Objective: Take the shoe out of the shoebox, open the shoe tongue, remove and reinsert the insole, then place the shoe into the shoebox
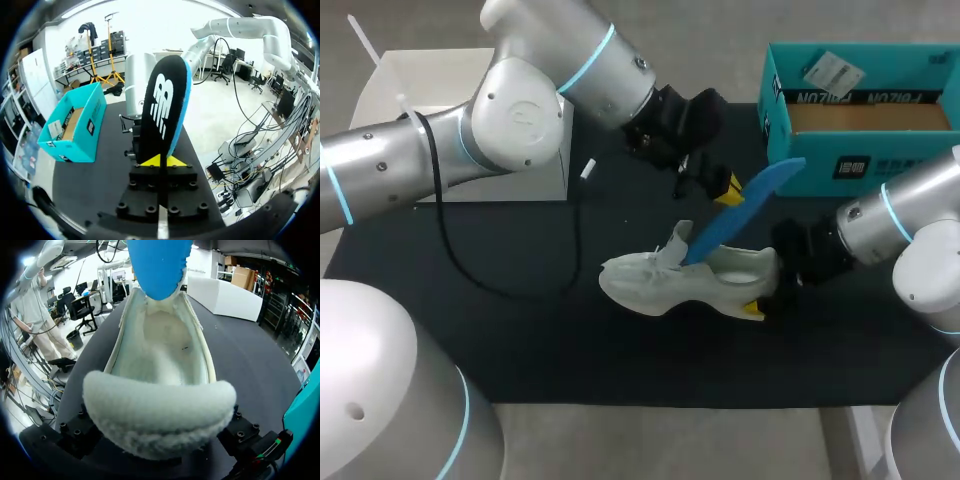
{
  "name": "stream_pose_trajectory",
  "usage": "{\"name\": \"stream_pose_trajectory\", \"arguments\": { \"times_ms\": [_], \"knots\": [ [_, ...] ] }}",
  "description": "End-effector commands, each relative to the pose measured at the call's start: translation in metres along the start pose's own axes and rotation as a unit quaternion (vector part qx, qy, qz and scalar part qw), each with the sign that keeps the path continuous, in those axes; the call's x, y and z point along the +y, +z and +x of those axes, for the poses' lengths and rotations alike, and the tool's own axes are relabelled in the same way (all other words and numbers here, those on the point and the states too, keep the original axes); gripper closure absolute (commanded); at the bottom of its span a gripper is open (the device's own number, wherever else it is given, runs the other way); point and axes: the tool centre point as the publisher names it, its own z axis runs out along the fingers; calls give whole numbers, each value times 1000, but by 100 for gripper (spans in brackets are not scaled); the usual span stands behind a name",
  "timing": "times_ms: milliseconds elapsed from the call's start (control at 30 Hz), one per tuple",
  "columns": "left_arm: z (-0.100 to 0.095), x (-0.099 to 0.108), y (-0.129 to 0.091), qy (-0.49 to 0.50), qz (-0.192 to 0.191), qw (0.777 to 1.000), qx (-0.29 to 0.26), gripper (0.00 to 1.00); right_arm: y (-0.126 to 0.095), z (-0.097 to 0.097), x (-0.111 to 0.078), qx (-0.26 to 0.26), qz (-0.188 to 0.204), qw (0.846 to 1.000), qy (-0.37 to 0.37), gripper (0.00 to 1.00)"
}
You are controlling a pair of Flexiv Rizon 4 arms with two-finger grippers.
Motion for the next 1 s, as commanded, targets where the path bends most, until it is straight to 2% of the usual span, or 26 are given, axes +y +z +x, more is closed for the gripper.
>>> {"name": "stream_pose_trajectory", "arguments": {
  "times_ms": [33, 133, 800, 833, 900, 1000],
  "knots": [
    [12, -27, -32, 22, -16, 1000, -11, 100, 5, 1, -3, -1, 1, 1000, 0, 100],
    [15, -40, -49, 23, 5, 1000, -2, 100, 5, 1, -3, -1, 1, 1000, 0, 100],
    [15, -40, -49, 23, 5, 1000, -2, 100, 5, 1, -3, -1, 1, 1000, 0, 100],
    [21, -43, -54, 13, 9, 1000, 4, 100, 5, 1, -3, -1, 1, 1000, 0, 100],
    [32, -52, -63, -17, 55, 998, 20, 100, 5, 1, -3, -1, 1, 1000, 0, 100],
    [48, -61, -70, -47, 85, 995, 38, 100, 5, 1, -3, -1, 1, 1000, 0, 100]
  ]
}}
